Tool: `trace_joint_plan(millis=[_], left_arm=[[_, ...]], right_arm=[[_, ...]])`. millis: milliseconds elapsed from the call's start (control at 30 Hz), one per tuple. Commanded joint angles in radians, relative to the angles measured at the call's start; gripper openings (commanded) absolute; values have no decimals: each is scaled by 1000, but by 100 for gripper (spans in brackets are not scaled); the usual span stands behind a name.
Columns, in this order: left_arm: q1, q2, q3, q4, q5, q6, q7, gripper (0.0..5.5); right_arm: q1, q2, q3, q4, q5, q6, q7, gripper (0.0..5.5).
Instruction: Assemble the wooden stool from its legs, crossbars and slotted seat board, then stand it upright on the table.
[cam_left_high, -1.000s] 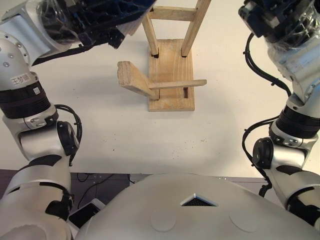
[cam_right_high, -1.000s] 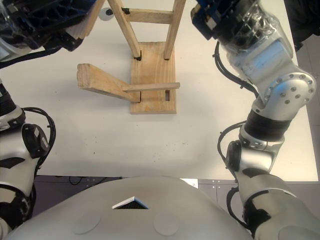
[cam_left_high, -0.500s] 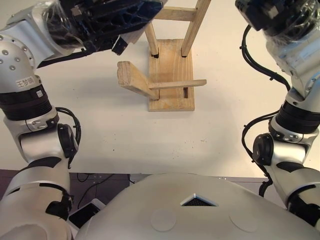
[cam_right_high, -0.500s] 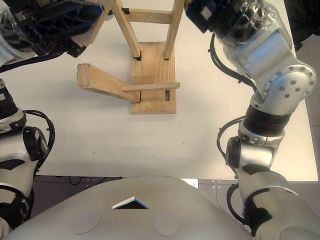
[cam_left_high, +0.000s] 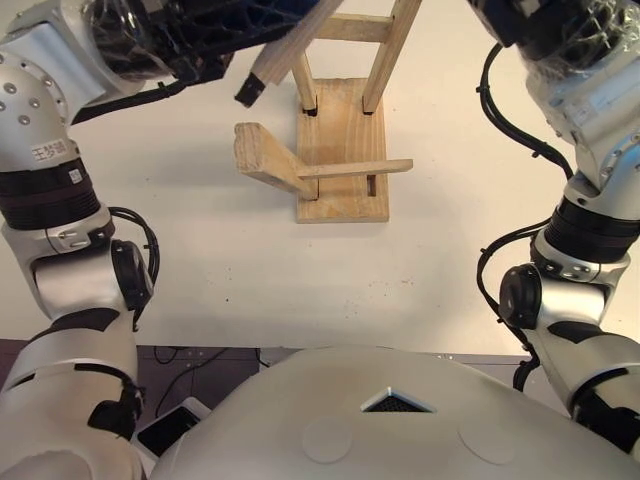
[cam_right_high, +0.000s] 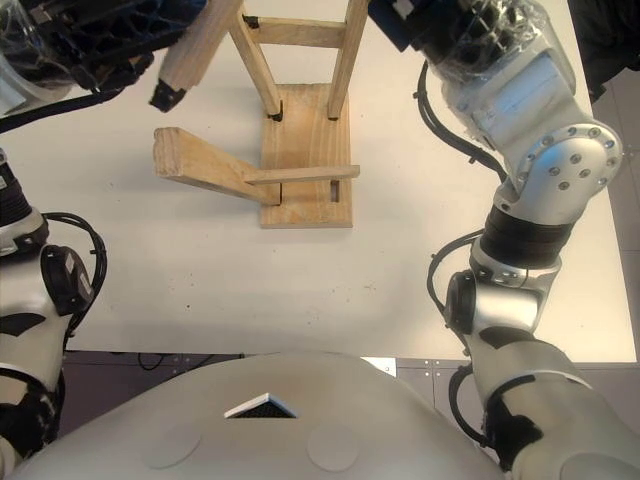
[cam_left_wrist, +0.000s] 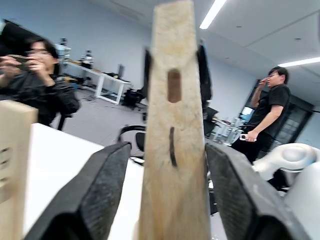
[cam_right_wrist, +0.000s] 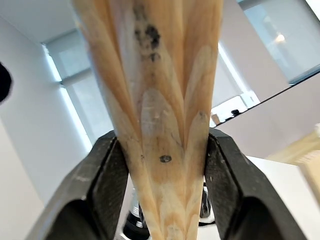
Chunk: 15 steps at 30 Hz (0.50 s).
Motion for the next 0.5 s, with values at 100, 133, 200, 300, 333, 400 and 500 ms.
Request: trace_joint_plan(millis=[100, 133, 200, 300, 333, 400, 500], left_arm=[[97, 125, -4, 54, 120, -74, -72, 355], [139, 157, -25, 59, 166, -114, -101, 373], [250, 232, -98, 37, 298, -256, -198, 375], [399, 279, -199, 15, 492, -548, -320, 375], [432, 271, -211, 9, 524, -614, -338, 375], [468, 238, -215, -10, 546, -688, -338, 375], [489, 179, -213, -45, 546, -748, -305, 375]], right_arm=[[165, -117, -103, -32, -106, -24, 41, 205], [200, -128, -104, -33, -142, -29, 62, 205], [255, -143, -98, -20, -207, -43, 103, 205], [301, -139, -92, 6, -295, -71, 150, 205], [304, -132, -91, 16, -313, -75, 161, 205], [299, -123, -88, 32, -332, -76, 177, 205], [292, -117, -86, 44, -349, -67, 198, 205]])
